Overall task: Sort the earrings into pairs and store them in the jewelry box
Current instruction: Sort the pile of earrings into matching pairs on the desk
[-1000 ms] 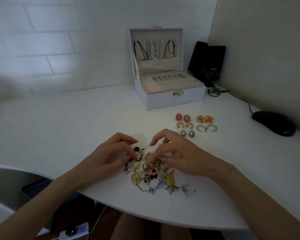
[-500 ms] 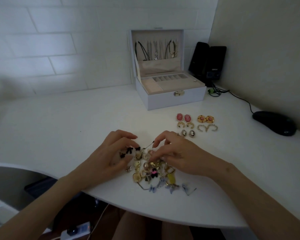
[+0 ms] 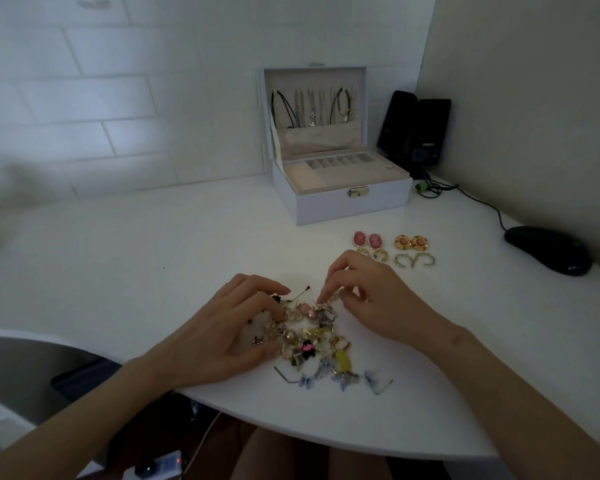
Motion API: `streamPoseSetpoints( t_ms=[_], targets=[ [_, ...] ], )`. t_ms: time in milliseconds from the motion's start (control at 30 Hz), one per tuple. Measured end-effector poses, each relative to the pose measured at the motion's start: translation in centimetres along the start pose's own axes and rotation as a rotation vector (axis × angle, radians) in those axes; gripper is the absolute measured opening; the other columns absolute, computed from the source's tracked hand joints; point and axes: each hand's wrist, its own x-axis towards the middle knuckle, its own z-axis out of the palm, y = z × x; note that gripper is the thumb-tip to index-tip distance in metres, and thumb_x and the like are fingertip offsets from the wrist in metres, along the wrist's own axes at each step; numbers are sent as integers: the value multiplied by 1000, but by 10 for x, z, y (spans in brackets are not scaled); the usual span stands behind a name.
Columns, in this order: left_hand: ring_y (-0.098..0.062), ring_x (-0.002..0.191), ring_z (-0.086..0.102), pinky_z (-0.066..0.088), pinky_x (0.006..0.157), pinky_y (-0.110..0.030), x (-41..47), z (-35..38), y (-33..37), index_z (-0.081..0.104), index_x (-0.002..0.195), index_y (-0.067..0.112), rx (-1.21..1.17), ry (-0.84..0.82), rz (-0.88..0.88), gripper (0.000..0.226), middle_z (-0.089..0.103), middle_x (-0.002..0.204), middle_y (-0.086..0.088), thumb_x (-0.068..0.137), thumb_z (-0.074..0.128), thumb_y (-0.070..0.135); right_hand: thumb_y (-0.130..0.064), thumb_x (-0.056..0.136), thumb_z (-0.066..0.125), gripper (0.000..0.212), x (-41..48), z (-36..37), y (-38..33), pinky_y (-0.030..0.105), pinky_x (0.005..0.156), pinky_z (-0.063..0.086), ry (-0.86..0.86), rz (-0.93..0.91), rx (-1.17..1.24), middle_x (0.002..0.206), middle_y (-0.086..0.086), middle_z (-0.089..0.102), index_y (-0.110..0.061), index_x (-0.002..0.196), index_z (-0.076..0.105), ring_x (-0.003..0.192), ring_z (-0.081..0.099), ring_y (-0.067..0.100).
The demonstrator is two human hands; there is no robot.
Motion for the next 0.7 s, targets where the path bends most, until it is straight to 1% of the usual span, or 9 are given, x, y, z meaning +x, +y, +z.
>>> streamPoseSetpoints(
  t_ms=[167, 267, 333, 433, 533, 600, 700],
  targets=[
    [-6, 109, 46, 42, 86, -24, 0, 2, -2, 57, 92, 21, -6, 81, -54, 28, 50, 122, 11, 91, 45, 47, -3, 86, 54, 31, 1, -1, -3, 13, 61, 36, -66, 50, -15, 93, -14, 52, -28, 89, 72, 74, 49, 3],
    [-7, 106, 48, 43, 84, -25, 0, 4, -5, 59, 91, 23, -12, 99, -63, 24, 51, 119, 12, 92, 44, 41, -5, 89, 53, 31, 0, -1, -5, 15, 62, 39, -139, 53, -42, 95, -13, 50, -28, 98, 72, 71, 51, 8],
    [-7, 105, 49, 44, 83, -25, 0, 4, -7, 60, 92, 22, -5, 106, -60, 21, 52, 117, 12, 92, 46, 36, -6, 89, 53, 30, 0, -1, -5, 15, 62, 39, -145, 58, -37, 94, -13, 50, -28, 100, 71, 71, 52, 9],
    [-7, 106, 49, 44, 85, -24, 0, 4, -7, 60, 96, 20, -5, 124, -59, 22, 53, 116, 12, 92, 45, 36, -8, 86, 60, 26, 0, -9, -7, 13, 64, 38, -131, 68, 51, 91, -14, 53, -32, 92, 70, 75, 52, 7],
    [-6, 107, 49, 43, 86, -23, 0, 3, -6, 59, 97, 20, -1, 124, -67, 23, 53, 116, 13, 91, 45, 38, -9, 80, 69, 25, -1, -17, -11, 13, 65, 40, -193, 64, 162, 88, -10, 57, -34, 82, 67, 73, 52, 3],
    [-6, 107, 49, 43, 86, -22, 1, 3, -6, 59, 97, 20, 4, 122, -69, 22, 53, 115, 13, 91, 47, 38, -12, 78, 72, 21, -2, -18, -12, 14, 64, 40, -235, 76, 168, 85, -10, 57, -32, 80, 67, 72, 52, 1],
    [-6, 108, 49, 43, 86, -22, 0, 3, -7, 59, 97, 21, 6, 118, -67, 23, 53, 115, 13, 91, 47, 39, -16, 76, 74, 18, -2, -14, -12, 13, 64, 40, -281, 95, 140, 84, -10, 57, -31, 82, 69, 70, 51, 1]
  ],
)
